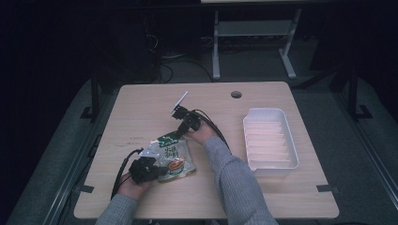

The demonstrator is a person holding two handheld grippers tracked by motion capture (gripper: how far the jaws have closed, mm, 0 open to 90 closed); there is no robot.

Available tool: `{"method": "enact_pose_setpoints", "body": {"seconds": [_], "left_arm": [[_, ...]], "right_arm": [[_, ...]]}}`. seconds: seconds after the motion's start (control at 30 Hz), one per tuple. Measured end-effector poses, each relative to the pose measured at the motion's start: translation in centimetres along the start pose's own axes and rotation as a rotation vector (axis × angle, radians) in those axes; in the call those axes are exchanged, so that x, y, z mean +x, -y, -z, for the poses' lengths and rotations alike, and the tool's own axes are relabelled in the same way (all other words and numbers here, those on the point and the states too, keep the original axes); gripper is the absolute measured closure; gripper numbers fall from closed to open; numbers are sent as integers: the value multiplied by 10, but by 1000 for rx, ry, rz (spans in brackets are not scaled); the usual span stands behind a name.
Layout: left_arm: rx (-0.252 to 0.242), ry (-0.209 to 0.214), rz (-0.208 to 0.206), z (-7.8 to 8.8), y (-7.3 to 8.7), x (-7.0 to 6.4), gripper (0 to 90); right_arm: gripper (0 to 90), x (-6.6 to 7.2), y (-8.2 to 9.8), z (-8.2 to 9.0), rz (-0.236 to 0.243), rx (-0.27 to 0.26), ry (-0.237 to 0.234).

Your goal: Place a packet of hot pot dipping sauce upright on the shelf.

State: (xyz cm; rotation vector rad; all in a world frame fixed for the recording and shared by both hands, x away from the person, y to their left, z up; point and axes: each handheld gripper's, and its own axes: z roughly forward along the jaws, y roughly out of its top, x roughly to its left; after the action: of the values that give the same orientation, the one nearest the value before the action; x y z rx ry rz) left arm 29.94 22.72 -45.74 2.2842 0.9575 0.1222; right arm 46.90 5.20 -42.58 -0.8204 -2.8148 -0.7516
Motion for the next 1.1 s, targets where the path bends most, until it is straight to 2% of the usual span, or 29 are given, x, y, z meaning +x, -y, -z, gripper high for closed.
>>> {"method": "enact_pose_setpoints", "body": {"seconds": [0.13,0.37,0.53,0.63,0.77,1.0,1.1], "left_arm": [[0,1,0,0,0,0,881],[-7,5,1,0,1,0,872],[-5,19,4,0,0,0,836],[-5,5,3,3,0,1,791],[-49,3,31,12,2,5,766],[-124,-20,78,29,8,15,703],[-152,-40,90,34,9,18,628]], "right_arm": [[779,5,-1,2,32,12,13],[892,10,1,4,46,18,51],[897,11,2,10,51,21,68],[898,14,1,15,52,12,79],[898,20,1,22,61,7,84],[898,27,6,40,75,-39,71],[899,30,9,50,87,-65,51]]}}
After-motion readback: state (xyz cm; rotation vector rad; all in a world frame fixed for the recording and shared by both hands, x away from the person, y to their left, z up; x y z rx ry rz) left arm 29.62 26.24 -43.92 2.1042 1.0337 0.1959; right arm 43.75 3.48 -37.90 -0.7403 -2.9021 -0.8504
